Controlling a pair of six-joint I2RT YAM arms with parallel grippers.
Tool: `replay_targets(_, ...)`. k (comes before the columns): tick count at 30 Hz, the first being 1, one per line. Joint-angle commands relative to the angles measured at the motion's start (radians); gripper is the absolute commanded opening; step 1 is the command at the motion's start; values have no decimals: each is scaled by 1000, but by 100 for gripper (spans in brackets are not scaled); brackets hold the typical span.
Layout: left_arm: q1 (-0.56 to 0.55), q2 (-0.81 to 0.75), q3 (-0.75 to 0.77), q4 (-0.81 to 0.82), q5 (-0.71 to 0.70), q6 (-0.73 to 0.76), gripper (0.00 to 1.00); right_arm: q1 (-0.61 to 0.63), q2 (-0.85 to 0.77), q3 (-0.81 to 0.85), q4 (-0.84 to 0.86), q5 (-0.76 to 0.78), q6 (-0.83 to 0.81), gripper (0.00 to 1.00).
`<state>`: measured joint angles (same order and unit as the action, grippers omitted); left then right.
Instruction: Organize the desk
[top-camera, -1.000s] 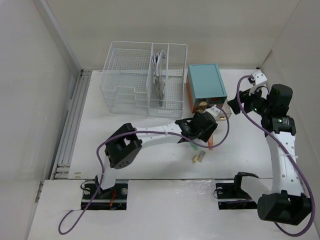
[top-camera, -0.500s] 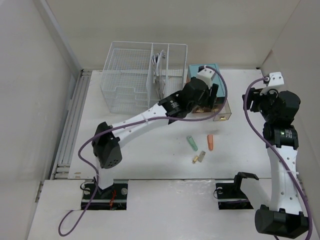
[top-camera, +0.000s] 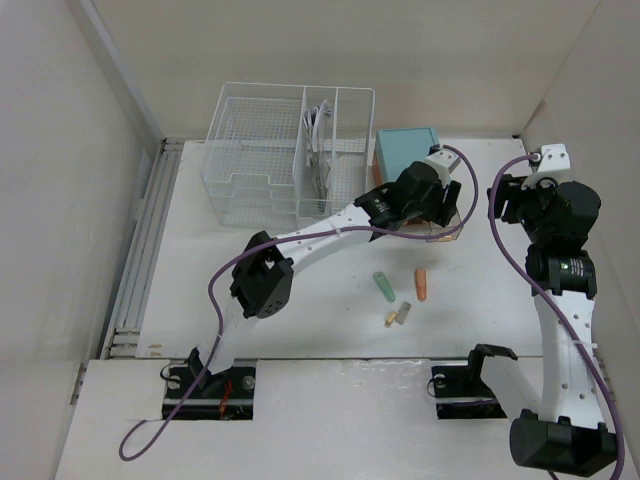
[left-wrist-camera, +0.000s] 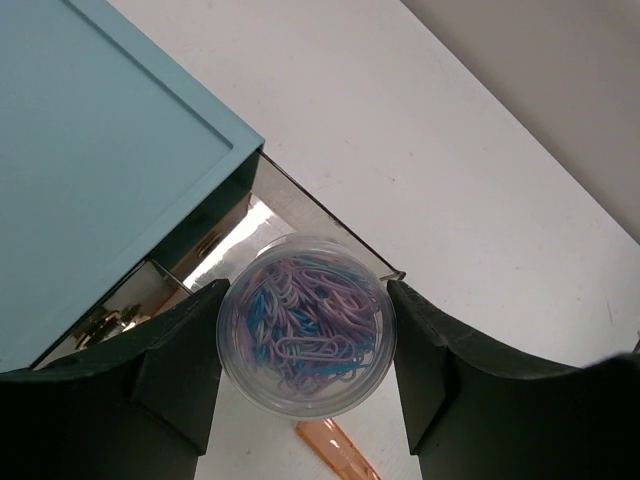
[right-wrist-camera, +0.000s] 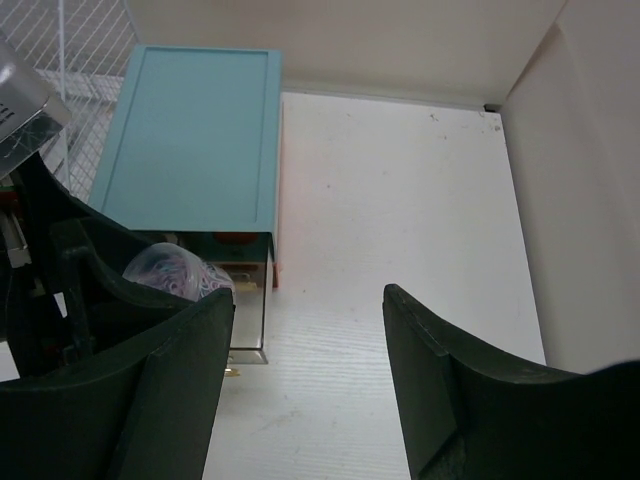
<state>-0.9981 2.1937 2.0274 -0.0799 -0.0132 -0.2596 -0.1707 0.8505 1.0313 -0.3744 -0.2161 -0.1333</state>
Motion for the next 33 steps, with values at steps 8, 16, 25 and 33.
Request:
replay_targets(8,22,29,111,40,53,0,10,-1,5,1,54,-22,17,66)
replay_targets(16,32,89,185,9,44,9,21,-10,24,1,54,-42,17,66)
replay_targets(25,41,89,185,-1,-21,19,77,-10,24,1,54,-42,8,66)
replay_targets(33,50,52,194,18,-31,39,83,-10,33,-8,45,-51,8,66)
